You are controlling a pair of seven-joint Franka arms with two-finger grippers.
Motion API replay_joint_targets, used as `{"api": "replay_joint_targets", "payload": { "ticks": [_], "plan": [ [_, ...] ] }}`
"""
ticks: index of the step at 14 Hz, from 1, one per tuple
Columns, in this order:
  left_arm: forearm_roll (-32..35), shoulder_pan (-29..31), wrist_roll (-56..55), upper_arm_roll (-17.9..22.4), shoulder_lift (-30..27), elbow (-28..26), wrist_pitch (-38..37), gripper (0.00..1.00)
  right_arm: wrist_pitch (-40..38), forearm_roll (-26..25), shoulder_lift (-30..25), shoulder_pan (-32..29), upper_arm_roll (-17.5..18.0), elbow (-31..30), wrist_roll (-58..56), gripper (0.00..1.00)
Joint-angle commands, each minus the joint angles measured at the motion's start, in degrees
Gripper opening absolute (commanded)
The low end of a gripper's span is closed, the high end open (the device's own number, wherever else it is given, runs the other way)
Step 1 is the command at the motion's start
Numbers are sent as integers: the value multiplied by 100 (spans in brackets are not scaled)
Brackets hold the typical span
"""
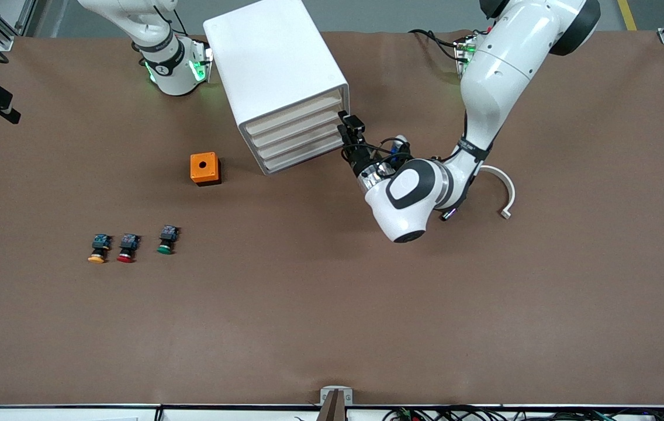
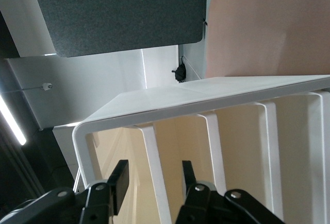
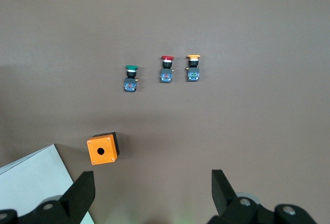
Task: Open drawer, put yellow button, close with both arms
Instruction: 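Grasp the top drawer handle with the left gripper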
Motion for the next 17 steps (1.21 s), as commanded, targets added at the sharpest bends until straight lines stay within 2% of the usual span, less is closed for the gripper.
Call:
{"api": "replay_joint_targets", "payload": {
  "ticks": [1,10,15,17],
  "plan": [
    [-107,-159,-118,63,98,170,-89,49,2,1,-132,-66,27,-110,-79,100],
    [-264,-651,-109,71,98,170,-45,49,-7,-16,-71,-66,27,-31,-88,100],
    [-326,-731,-118,89,203,161,166,49,-51,-43,35,-101,27,145,-88,100],
    [-344,-757,-118,89,212,170,193,41,-51,-43,44,-101,18,145,-79,100]
  ]
}}
